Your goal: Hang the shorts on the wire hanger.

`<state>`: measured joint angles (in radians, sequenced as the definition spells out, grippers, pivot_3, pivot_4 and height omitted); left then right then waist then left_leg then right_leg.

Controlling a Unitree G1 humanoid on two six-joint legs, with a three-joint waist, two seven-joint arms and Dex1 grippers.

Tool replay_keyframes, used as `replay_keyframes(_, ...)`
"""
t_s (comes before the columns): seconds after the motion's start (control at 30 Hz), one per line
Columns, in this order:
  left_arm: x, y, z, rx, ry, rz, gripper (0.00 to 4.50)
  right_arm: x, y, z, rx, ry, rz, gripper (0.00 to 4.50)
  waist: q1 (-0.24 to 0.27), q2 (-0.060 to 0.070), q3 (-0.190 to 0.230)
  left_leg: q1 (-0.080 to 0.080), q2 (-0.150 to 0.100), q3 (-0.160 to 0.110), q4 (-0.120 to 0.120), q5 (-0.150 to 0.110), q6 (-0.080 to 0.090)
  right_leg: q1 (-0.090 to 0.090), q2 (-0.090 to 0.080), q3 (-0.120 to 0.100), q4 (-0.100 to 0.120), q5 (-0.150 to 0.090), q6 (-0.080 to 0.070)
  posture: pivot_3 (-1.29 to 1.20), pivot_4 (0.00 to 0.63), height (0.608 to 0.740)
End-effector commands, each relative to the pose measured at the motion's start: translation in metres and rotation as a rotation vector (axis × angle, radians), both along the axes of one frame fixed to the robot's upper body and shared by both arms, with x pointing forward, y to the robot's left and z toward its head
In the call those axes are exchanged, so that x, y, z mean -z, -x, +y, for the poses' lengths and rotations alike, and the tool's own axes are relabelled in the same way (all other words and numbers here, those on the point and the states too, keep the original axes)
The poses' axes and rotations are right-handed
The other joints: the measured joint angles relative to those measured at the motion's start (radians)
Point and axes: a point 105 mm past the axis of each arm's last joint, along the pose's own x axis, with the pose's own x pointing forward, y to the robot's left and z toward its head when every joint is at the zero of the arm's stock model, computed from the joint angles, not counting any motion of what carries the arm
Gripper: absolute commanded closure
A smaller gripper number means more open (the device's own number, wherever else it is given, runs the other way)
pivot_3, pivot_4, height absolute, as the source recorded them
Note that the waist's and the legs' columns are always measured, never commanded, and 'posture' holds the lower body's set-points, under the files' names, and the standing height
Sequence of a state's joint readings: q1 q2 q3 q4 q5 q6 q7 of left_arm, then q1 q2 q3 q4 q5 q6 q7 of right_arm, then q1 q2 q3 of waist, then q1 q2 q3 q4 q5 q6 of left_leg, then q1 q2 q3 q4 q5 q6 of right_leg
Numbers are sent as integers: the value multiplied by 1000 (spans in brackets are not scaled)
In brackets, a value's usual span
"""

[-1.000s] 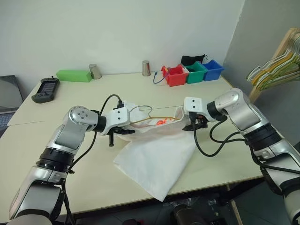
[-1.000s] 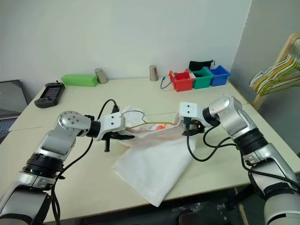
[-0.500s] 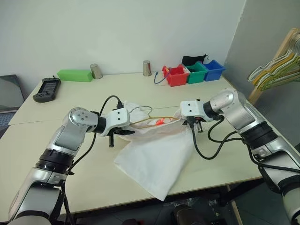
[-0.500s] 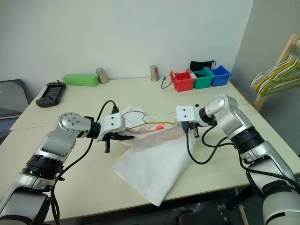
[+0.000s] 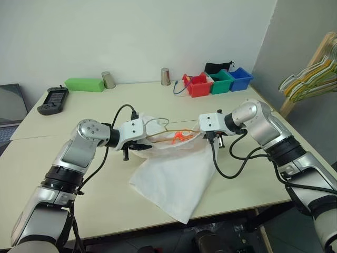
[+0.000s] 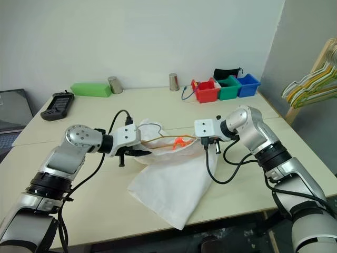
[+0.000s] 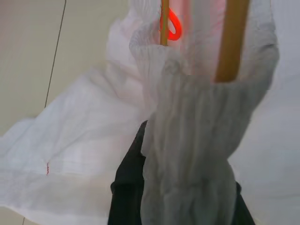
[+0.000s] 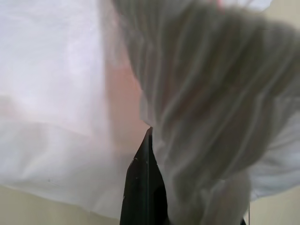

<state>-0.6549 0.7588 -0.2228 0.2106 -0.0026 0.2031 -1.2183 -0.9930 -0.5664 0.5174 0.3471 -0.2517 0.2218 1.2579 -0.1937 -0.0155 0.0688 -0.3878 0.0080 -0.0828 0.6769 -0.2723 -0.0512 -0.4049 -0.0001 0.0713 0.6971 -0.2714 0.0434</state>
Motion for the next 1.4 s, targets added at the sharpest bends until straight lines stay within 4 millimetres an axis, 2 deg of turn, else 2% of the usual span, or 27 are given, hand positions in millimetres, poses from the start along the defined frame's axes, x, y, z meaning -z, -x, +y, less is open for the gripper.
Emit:
replay_keyframes(0.03,-28,-5,3,2,47,-77,2834,-19,-4,0,29,-70,-44,4500,0,0,0,0,0,0,0,0,0,0,0,0,0,0,0,-108,0,740)
replay_keyframes(0.1,-33,-2,5,11,61,-66,2427,-18,-4,-3,46,-87,-32,4500,0,0,0,0,0,0,0,0,0,0,0,0,0,0,0,-105,1,740)
replay_keyframes(0.27,-64,7,19,39,114,-66,1457,-12,-1,-14,114,-142,9,4500,0,0,0,0,0,0,0,0,0,0,0,0,0,0,0,-98,0,740)
replay_keyframes(0.4,-82,8,31,7,146,-88,658,-7,1,-25,167,-170,23,4500,0,0,0,0,0,0,0,0,0,0,0,0,0,0,0,-100,0,740)
replay_keyframes(0.5,-103,9,40,-45,241,-72,80,1,4,-31,230,-225,64,4500,3,0,0,0,0,0,0,0,0,1,0,0,0,0,0,-100,0,740)
replay_keyframes(0.6,-100,17,48,-54,215,-39,32,7,7,-37,283,-268,91,4500,1,0,0,0,0,0,0,0,0,1,0,-1,0,0,0,-102,0,740)
replay_keyframes(0.67,-99,20,47,-59,246,-25,32,9,8,-44,335,-297,92,4500,1,0,0,0,0,0,0,0,0,1,1,-1,0,0,0,-105,0,740)
replay_keyframes(0.7,-101,19,44,-64,271,-37,32,9,9,-46,363,-318,95,4500,1,0,0,0,0,0,0,0,0,1,1,-1,0,0,0,-105,0,740)
replay_keyframes(0.8,-109,9,21,-80,417,-106,32,10,29,-55,428,-373,122,4500,18,-1,0,0,0,0,0,0,0,1,0,-1,0,0,0,-131,0,740)
replay_keyframes(0.87,-106,11,5,-59,470,-100,32,11,43,-61,471,-391,123,4500,31,-1,-1,0,1,0,1,0,0,1,0,-1,0,-1,1,-152,0,740)
replay_keyframes(1.03,-89,19,-27,-35,563,-50,32,8,70,-70,627,-479,127,4500,27,-1,-1,-1,0,1,2,0,0,1,-1,0,0,-1,2,-209,0,740)
replay_keyframes(1.13,-83,23,-43,-2,586,-23,32,8,83,-75,718,-522,128,4500,15,-1,-2,0,0,2,2,0,0,1,0,0,1,-1,2,-272,0,740)
replay_keyframes(1.23,-82,24,-67,53,647,33,32,8,101,-82,884,-629,126,4500,3,-1,-4,0,0,2,1,0,0,2,1,-1,0,-1,2,-349,0,740)
replay_keyframes(1.4,-77,22,-86,121,657,72,32,11,124,-97,1067,-695,118,4500,-56,4,-8,-1,-1,4,1,0,0,1,1,0,-1,-2,3,-418,6,740)
